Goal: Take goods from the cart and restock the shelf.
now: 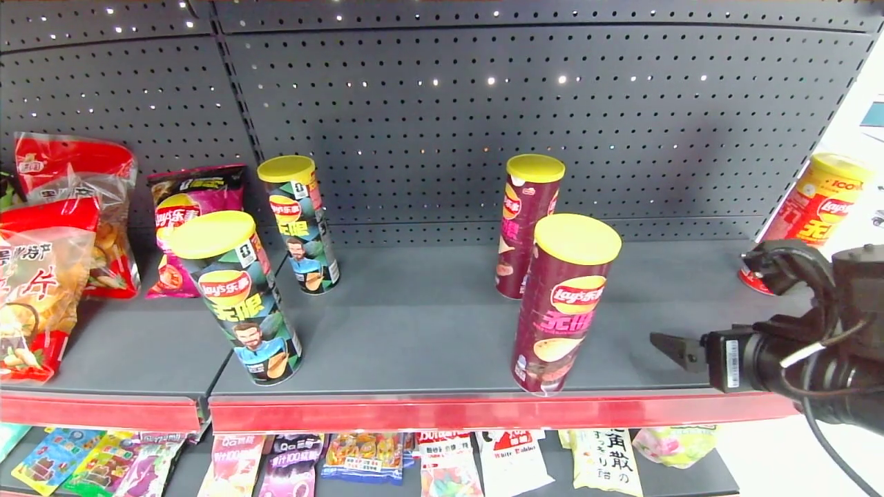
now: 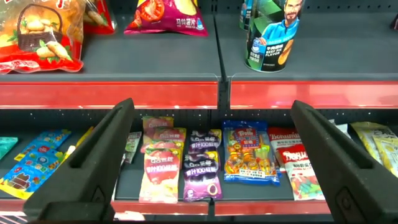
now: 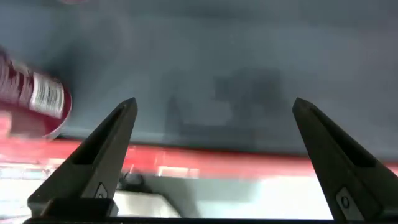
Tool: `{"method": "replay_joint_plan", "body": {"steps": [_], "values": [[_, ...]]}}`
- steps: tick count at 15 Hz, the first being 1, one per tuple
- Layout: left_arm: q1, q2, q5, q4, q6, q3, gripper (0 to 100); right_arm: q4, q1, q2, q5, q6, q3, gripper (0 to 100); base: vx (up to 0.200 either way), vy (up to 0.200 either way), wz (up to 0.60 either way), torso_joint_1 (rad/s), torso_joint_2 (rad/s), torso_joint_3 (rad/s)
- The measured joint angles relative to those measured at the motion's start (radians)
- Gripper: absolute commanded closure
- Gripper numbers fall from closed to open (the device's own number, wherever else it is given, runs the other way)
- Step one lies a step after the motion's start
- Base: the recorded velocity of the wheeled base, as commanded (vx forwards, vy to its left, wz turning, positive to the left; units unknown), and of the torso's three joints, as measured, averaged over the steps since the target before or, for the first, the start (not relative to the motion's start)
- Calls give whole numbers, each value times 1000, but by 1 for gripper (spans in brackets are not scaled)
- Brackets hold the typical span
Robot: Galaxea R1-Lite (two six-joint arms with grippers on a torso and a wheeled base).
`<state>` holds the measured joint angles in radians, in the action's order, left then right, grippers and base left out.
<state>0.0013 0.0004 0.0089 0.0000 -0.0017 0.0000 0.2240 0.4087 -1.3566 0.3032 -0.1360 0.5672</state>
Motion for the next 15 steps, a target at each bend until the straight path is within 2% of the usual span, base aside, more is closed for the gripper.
{"method": "replay_joint_plan", "body": {"steps": [6,10,15], "values": [[0,0,0,0,0,0,0,27,48,-114,2,-5,-2,0,0,0,0,0,0,0],[0,0,0,0,0,0,0,93,64,-153,1,-10,-2,0,0,0,0,0,0,0],[0,0,0,0,0,0,0,95,94,-172,-5,-26,-2,0,0,0,0,0,0,0]]}}
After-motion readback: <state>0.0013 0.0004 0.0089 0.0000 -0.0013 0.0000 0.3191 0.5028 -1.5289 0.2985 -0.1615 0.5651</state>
